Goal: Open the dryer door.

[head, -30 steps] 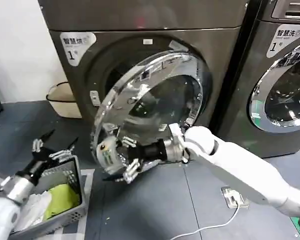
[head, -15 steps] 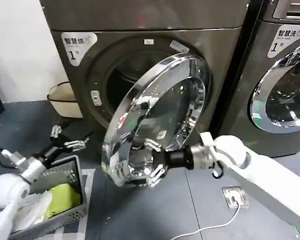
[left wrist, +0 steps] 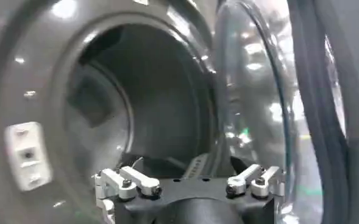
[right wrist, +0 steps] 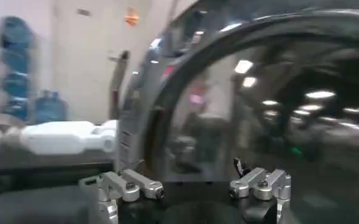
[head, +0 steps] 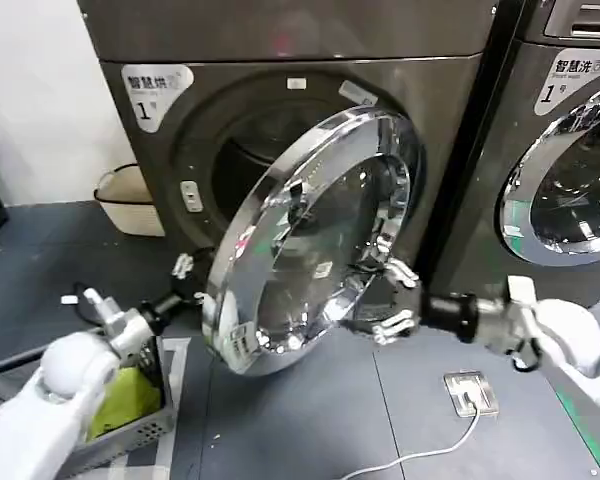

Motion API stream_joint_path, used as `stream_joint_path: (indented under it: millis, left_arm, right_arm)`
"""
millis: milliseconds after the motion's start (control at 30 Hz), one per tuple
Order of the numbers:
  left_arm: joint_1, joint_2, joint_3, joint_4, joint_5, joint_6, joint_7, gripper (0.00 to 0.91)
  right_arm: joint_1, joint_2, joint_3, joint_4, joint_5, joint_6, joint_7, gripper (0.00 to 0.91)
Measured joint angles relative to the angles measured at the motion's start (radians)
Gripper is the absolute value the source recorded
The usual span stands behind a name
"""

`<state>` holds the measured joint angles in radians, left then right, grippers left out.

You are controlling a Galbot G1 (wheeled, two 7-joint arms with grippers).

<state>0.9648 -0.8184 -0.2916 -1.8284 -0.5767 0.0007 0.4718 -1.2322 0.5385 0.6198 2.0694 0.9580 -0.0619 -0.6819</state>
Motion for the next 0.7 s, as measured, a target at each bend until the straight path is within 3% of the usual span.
stream_joint_path:
  millis: [267, 700]
  left_arm:
    - [-0.117, -0.023, 0.121, 0.021, -0.009, -0.010, 0.005, 0.907]
    - [-0.268, -0.078, 0.320, 0.059, -0.003, -0.032, 0.010, 0.907]
  right_arm:
    - [-0.337, 0.095, 0.369, 0.043, -0.010, 0.023, 0.051, 0.907]
    - [-0.696, 0.424, 0.812, 0.092, -0.158, 0.151, 0.145, 0.907]
